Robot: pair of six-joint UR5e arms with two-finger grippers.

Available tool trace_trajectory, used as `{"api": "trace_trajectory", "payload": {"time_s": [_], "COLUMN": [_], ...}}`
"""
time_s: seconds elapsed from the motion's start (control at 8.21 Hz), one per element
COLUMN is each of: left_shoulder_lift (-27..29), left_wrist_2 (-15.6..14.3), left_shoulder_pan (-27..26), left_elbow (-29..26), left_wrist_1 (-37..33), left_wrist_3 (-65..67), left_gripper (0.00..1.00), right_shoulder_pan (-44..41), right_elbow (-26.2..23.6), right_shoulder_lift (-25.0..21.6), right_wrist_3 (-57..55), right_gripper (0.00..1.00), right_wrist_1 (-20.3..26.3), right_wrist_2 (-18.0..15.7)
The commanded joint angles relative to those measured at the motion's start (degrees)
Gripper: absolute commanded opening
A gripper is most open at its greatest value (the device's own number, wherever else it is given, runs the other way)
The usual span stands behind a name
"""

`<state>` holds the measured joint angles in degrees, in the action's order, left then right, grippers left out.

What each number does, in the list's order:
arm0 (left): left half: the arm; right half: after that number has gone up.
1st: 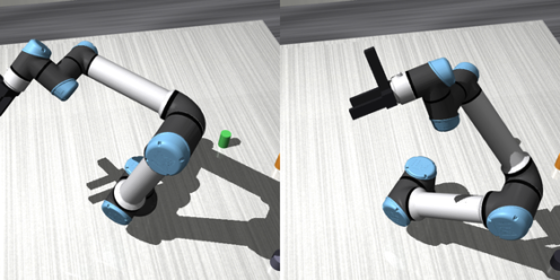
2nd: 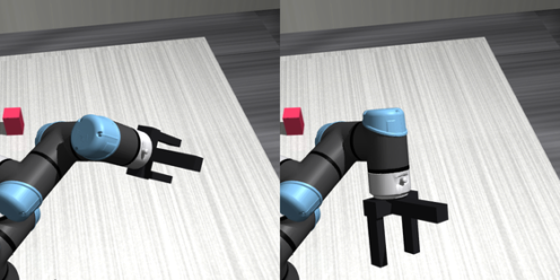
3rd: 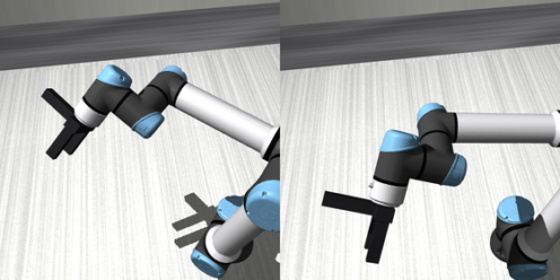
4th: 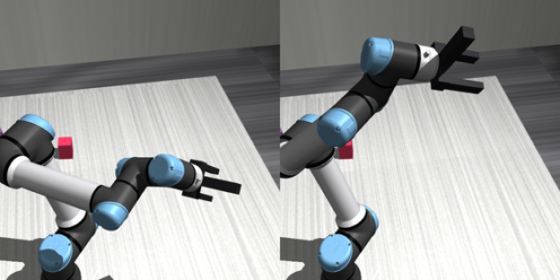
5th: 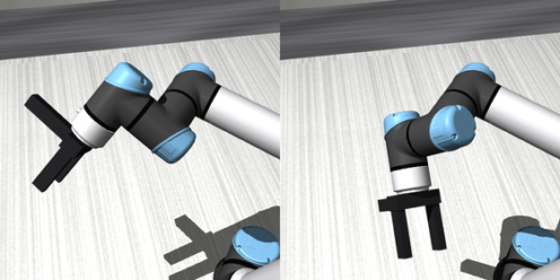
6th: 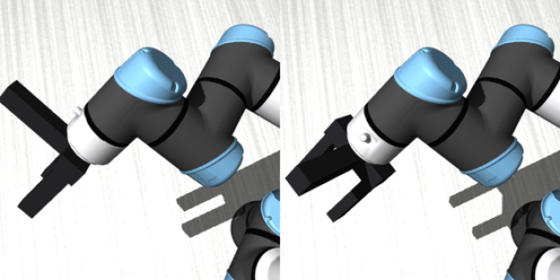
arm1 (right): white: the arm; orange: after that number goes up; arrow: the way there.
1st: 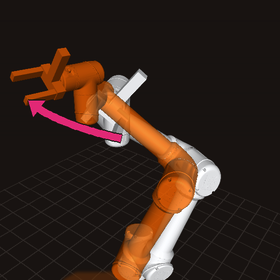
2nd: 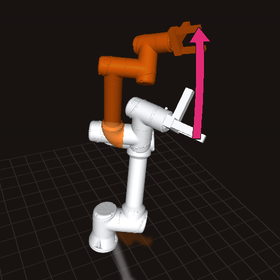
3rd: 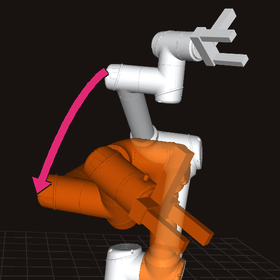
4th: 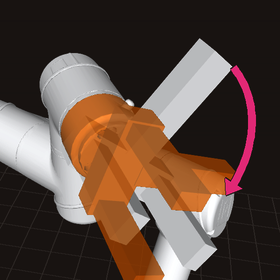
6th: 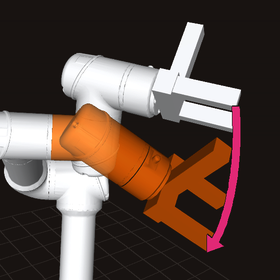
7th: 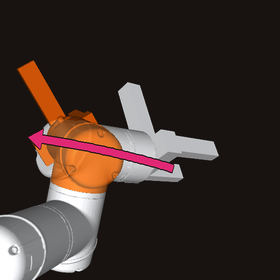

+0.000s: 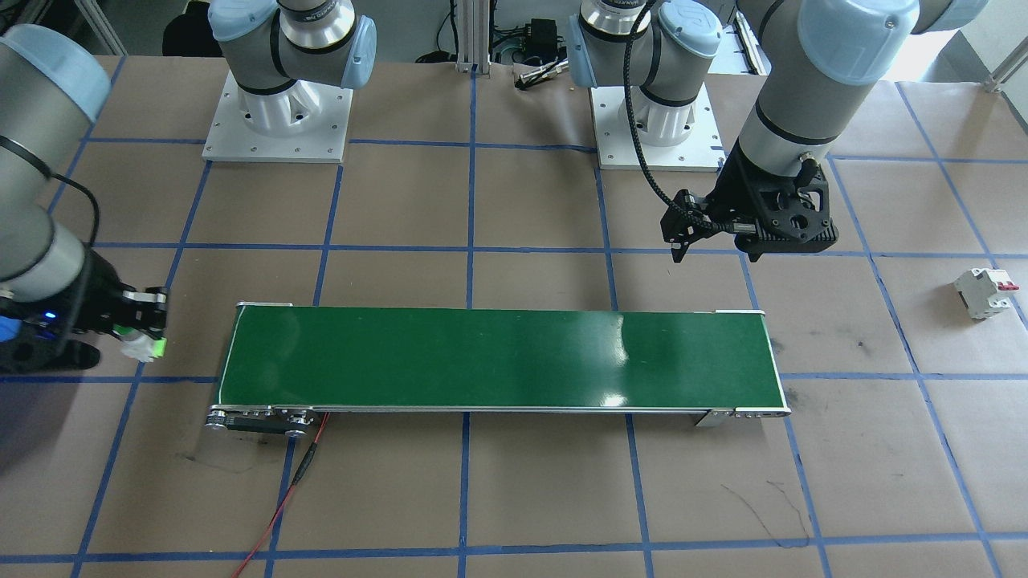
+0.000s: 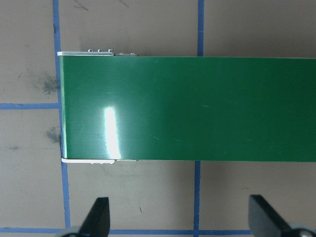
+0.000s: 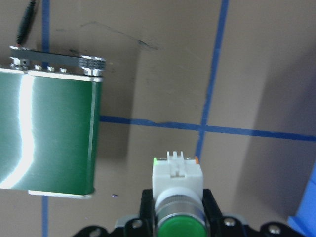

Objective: Move button from left to right

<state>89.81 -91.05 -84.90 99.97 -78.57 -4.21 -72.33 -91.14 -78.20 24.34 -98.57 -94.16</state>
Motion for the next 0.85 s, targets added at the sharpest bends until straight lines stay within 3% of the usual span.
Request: {"api": "trace_trajectory", "payload": {"time_s": [0.0, 0.12, 0.37, 0.61, 0.73], "left_shoulder_lift": [0.0, 0.0, 0.0, 0.0, 0.0], "left_wrist_2": [0.1, 0.1, 0.1, 0.0, 0.0], "left_shoulder_pan": [0.0, 0.0, 0.0, 0.0, 0.0], "left_elbow": [0.4, 0.4, 0.6, 0.5, 0.4], "left_wrist_1": [0.1, 0.1, 0.1, 0.1, 0.1], "left_wrist_3": [0.1, 0.1, 0.1, 0.1, 0.1], "left_gripper": [1.0, 1.0, 1.0, 1.0, 1.0], "right_shoulder_pan": [14.9, 20.2, 27.9, 30.7, 30.7], "right_elbow": [0.3, 0.4, 0.4, 0.3, -0.5], "right_shoulder_lift": [-2.3, -1.9, 0.9, 10.1, 12.1], "right_wrist_3": [23.2, 30.6, 46.3, 55.2, 55.0], "right_gripper": [0.0, 0.0, 0.0, 0.0, 0.0], "right_wrist_1": [1.3, 0.1, -8.2, -19.1, -20.0], "right_wrist_2": [-3.0, -3.0, -3.1, -2.4, -2.1]}}
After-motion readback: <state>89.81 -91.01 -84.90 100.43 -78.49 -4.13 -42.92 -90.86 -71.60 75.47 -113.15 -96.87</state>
